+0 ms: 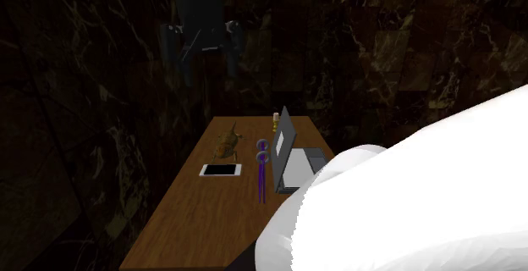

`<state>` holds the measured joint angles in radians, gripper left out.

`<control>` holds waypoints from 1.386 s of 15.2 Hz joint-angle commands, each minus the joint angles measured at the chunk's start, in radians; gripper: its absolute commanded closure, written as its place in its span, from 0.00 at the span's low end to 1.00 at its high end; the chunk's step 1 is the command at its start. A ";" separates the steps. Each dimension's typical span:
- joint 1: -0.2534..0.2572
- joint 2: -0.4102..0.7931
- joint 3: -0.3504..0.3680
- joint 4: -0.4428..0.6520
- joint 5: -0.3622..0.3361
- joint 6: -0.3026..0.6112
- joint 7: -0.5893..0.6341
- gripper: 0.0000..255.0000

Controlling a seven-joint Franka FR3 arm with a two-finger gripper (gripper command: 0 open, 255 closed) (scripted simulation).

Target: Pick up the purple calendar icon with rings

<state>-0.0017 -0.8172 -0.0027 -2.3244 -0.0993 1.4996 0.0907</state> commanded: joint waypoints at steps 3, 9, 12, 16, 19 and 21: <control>-0.014 0.016 -0.033 -0.039 -0.015 0.055 -0.015 0.00; -0.057 0.096 -0.134 -0.128 -0.056 0.226 -0.061 0.00; -0.077 0.155 -0.185 -0.157 -0.073 0.315 -0.085 0.00; -0.101 0.254 -0.255 -0.179 -0.086 0.435 -0.121 0.00; -0.113 0.341 -0.307 -0.182 -0.085 0.524 -0.152 0.00; -0.119 0.406 -0.342 -0.178 -0.078 0.583 -0.175 0.00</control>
<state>-0.1166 -0.4465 -0.3249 -2.5040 -0.1802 2.0485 -0.0704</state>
